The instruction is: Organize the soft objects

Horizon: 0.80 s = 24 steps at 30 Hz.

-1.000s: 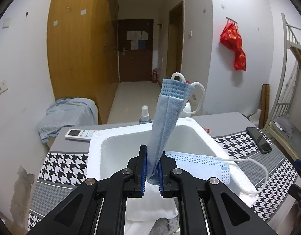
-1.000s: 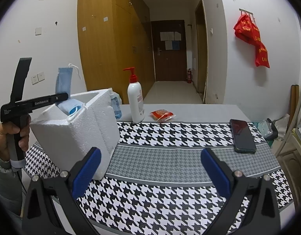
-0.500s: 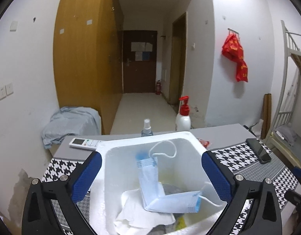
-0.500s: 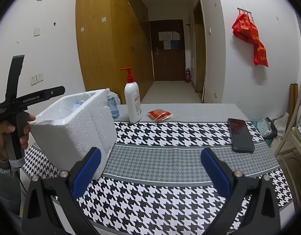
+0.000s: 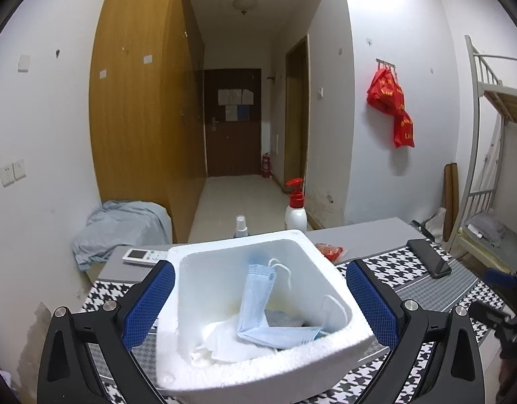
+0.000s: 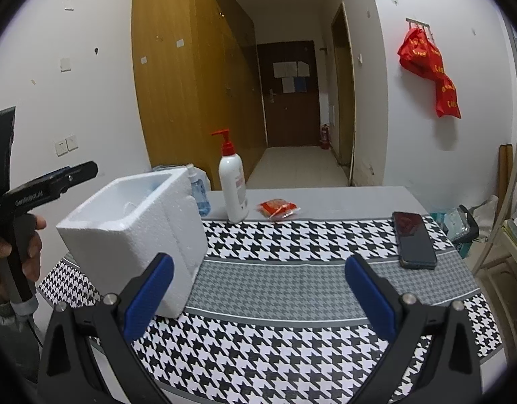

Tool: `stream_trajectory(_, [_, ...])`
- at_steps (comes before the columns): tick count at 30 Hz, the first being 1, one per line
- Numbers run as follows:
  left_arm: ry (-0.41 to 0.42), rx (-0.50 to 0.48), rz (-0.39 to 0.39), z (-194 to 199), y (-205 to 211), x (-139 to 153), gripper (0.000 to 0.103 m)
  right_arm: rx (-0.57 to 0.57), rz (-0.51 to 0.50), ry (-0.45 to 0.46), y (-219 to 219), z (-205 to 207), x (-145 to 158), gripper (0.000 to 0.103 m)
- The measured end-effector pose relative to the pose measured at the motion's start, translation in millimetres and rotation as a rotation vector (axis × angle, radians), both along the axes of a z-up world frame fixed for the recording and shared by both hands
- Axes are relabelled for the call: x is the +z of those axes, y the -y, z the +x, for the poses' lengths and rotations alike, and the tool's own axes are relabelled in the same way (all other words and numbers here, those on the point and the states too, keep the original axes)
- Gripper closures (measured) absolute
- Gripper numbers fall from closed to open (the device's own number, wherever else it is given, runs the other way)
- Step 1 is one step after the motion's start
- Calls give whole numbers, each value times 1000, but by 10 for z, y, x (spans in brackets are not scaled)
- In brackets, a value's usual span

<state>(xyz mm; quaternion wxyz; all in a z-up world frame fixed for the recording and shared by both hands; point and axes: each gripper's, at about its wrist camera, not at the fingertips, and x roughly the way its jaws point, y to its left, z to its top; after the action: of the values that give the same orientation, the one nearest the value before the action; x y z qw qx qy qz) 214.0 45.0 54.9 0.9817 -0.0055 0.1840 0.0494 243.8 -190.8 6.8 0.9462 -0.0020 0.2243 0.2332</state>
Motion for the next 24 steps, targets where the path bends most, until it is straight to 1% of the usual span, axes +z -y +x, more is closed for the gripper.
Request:
stream_trajectory(2, [9, 7, -4, -65, 3, 8, 1, -7, 4, 12, 1, -40, 33, 0])
stream_trajectory(5, [19, -7, -20, -178, 20, 16, 1, -4, 12, 25, 5, -115, 88, 0])
stream_trajectory(9, [39, -2, -15, -336, 65, 53, 1, 4, 7, 47, -7, -220, 148, 0])
stream_trajectory(13, [60, -13, -36, -494, 83, 94, 1, 12, 5, 65, -10, -317, 200, 0])
stream_trajectory(24, [101, -34, -18, -805, 180, 184, 1, 25, 18, 133, -18, -620, 394, 0])
